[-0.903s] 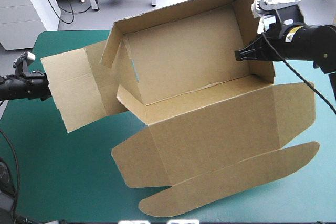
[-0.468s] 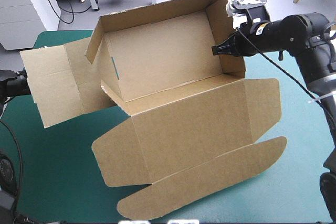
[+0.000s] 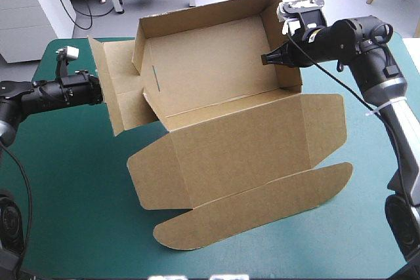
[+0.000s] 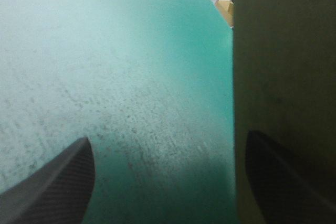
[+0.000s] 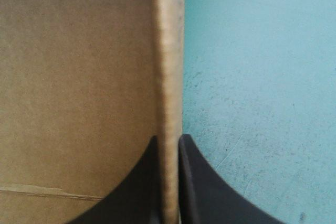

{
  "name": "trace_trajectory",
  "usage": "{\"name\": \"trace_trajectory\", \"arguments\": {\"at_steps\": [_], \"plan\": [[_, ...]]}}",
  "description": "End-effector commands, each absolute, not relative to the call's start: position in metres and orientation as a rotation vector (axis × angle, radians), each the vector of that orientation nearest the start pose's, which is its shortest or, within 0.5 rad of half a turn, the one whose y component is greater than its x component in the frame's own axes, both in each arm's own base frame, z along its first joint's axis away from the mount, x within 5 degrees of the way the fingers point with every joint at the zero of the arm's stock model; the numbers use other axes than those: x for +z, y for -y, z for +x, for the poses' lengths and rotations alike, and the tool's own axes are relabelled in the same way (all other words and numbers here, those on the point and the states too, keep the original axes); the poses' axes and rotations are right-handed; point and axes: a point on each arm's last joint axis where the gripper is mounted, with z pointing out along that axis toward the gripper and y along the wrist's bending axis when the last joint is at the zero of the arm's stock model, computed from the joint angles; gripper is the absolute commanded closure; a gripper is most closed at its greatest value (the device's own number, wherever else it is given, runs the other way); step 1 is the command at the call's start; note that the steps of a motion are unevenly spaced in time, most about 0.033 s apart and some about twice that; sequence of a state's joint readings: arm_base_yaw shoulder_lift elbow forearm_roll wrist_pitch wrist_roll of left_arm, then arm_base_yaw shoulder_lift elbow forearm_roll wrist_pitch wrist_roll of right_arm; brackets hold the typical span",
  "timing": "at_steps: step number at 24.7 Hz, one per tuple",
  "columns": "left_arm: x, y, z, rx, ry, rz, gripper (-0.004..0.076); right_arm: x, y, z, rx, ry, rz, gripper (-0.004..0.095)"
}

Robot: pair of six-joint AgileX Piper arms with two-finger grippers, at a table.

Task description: Fold the box

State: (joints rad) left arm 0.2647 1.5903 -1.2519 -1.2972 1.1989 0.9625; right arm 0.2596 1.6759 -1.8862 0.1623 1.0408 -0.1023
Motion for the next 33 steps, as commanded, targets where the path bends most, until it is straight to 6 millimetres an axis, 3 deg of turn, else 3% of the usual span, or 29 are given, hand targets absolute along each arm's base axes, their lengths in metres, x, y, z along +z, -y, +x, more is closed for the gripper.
{"name": "trace_trajectory", "arguments": {"at_steps": [1, 9, 14, 20, 24, 33], "plan": [[0.369, 0.022, 0.312, -1.288, -1.929, 0.384, 0.0184, 0.461, -0.103, 0.343, 0.324, -2.152, -0.339, 0.0927], [0.389, 0.051, 0.301, -1.344, -1.829, 0.491, 0.0233, 0.460, -0.102, 0.345, 0.303, -2.157, -0.328, 0.0927], [0.406, 0.059, 0.288, -1.358, -1.752, 0.527, 0.0233, 0.459, -0.102, 0.345, 0.304, -2.161, -0.327, 0.0925], [0.408, 0.071, 0.283, -1.390, -1.755, 0.560, 0.0198, 0.460, -0.102, 0.345, 0.307, -2.161, -0.321, 0.0925], [0.414, 0.072, 0.282, -1.389, -1.757, 0.565, 0.0121, 0.460, -0.105, 0.345, 0.263, -2.154, -0.313, 0.0919], [0.411, 0.071, 0.285, -1.328, -1.800, 0.553, 0.0126, 0.463, -0.120, 0.342, 0.255, -2.110, -0.301, 0.0917]]}}
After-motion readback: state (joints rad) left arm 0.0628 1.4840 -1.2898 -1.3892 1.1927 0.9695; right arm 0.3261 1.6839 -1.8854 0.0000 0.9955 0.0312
